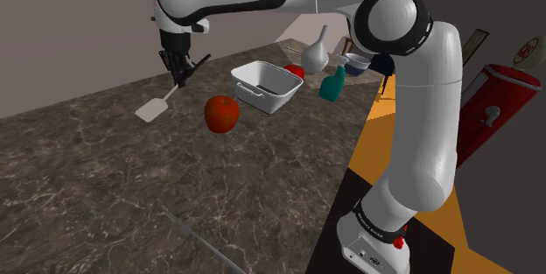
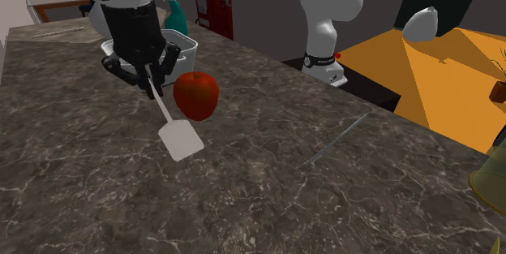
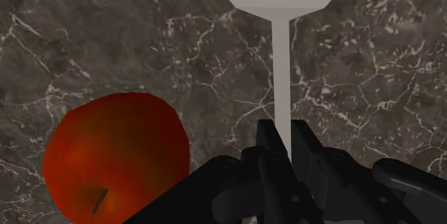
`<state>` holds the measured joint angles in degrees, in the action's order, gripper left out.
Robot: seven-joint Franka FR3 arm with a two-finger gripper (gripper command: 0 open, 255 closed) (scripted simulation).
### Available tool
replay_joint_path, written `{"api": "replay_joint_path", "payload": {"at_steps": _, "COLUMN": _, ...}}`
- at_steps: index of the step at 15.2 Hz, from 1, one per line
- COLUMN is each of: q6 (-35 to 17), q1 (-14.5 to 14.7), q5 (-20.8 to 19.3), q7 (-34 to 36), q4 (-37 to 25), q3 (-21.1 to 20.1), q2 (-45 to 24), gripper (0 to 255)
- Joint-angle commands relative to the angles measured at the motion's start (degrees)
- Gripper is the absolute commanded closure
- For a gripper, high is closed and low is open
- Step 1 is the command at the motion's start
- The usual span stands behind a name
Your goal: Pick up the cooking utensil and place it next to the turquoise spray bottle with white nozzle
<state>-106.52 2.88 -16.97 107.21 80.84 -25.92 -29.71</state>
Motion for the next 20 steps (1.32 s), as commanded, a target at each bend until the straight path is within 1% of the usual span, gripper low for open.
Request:
{"api": "replay_joint_path", "payload": {"at_steps": 1, "q6": 1.3, "q1": 0.2, "q5": 0.1, "q7": -0.1, "q4": -1.2, "q3": -0.1, "q2": 0.2, "gripper": 255}}
{"api": "replay_joint_path", "payload": {"at_steps": 11, "q6": 8.7, "q1": 1.0, "q5": 0.6, "q7": -1.1, "q4": -8.3, "q3": -0.4, "q2": 0.6, "gripper": 255}}
{"api": "replay_joint_path", "payload": {"at_steps": 20, "q6": 16.4, "q1": 2.7, "q5": 0.3, "q7": -2.0, "q4": -17.4, "q3": -0.4, "q2": -0.7, "gripper": 255}}
